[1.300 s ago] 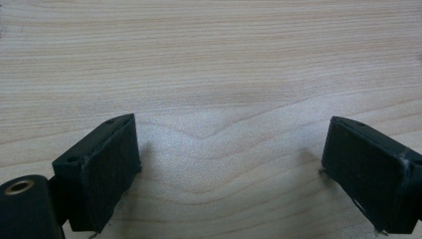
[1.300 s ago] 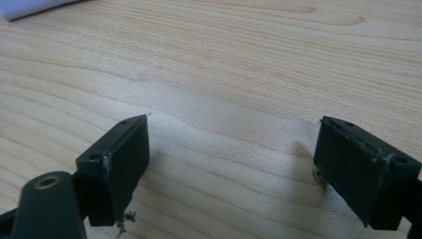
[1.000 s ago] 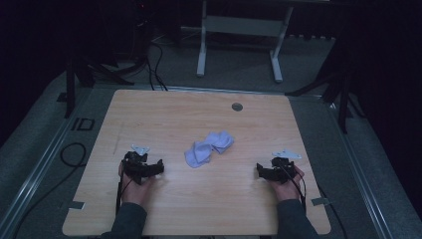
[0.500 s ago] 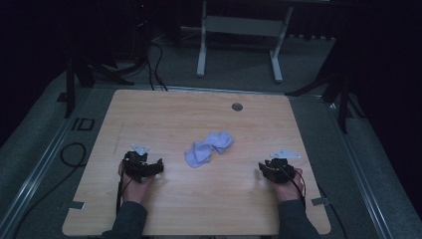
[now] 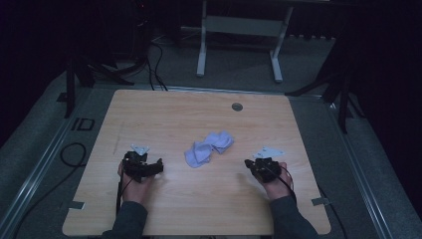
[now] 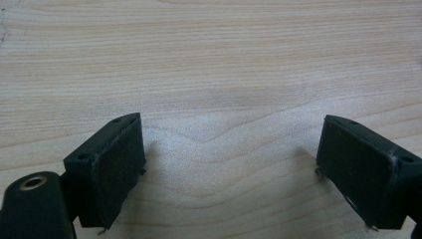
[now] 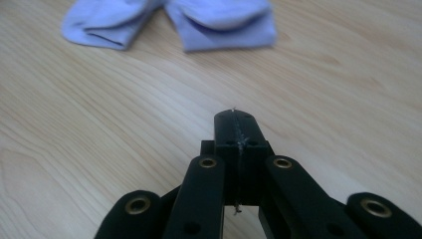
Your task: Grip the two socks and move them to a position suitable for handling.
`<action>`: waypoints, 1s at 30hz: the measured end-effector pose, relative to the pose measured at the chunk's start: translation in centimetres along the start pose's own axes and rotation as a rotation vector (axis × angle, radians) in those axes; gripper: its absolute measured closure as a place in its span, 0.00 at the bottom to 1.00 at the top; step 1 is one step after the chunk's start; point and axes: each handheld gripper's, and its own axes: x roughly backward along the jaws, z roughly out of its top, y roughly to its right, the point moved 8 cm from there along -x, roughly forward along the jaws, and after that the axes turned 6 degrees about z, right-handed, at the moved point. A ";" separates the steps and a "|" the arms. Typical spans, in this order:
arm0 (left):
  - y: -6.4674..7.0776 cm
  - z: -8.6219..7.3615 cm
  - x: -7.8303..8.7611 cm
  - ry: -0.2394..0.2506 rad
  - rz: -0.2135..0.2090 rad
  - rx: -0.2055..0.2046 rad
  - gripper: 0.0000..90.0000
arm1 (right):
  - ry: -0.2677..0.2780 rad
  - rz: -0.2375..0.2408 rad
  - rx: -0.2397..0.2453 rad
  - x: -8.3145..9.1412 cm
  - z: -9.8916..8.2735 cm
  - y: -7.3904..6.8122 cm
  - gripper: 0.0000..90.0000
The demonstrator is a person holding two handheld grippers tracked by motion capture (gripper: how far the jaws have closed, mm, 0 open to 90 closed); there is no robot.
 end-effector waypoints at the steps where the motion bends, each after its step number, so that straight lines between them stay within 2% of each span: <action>1: 0.0 0.0 0.0 0.000 0.000 0.000 0.13 | 0.000 0.015 0.031 -0.6 1.0 -0.9 1.00; 7: 0.0 0.0 0.0 0.001 0.000 0.000 0.13 | 0.002 0.055 0.106 -2.3 3.6 -2.8 1.00; 10: 0.0 0.0 0.0 0.002 0.000 0.000 0.14 | 0.001 0.067 0.125 -3.1 4.4 -3.3 1.00; 13: 0.0 0.0 0.0 0.001 -0.001 -0.001 0.14 | -0.007 0.083 0.169 -4.7 5.7 -4.4 1.00; 14: 0.0 0.0 0.0 0.001 -0.001 -0.001 0.14 | -0.007 0.083 0.169 -4.7 5.7 -4.4 1.00; 15: 0.0 0.0 0.0 0.002 -0.001 0.000 0.14 | -0.009 0.096 0.175 -5.5 6.4 -4.8 1.00; 16: 0.0 0.0 0.0 0.002 -0.001 0.000 0.14 | -0.009 0.096 0.175 -5.5 6.4 -4.8 1.00; 19: 0.0 0.0 0.0 0.003 -0.001 0.001 0.14 | -0.011 0.127 0.182 -7.1 7.4 -5.7 1.00; 22: 0.0 0.0 0.0 0.004 -0.002 0.001 0.14 | -0.017 0.134 0.192 -8.0 7.8 -6.2 1.00; 23: 0.0 0.0 0.0 0.003 -0.002 0.000 0.14 | -0.036 0.134 0.196 -9.2 8.0 -6.4 1.00; 24: 0.0 0.0 0.0 0.003 -0.002 0.000 0.14 | -0.036 0.134 0.196 -9.2 8.0 -6.4 1.00; 25: 0.0 0.0 0.0 0.003 -0.002 0.000 0.14 | -0.064 0.127 0.186 -10.2 8.0 -6.3 1.00; 26: 0.0 0.0 0.0 0.003 -0.002 0.000 0.14 | -0.064 0.127 0.186 -10.2 8.0 -6.3 1.00; 27: 0.0 0.0 0.0 0.004 -0.002 0.000 0.14 | -0.100 0.125 0.167 -11.2 7.6 -6.2 1.00; 30: 0.0 0.0 0.0 0.004 0.000 0.002 0.15 | -0.130 0.127 0.165 -11.8 6.9 -6.6 1.00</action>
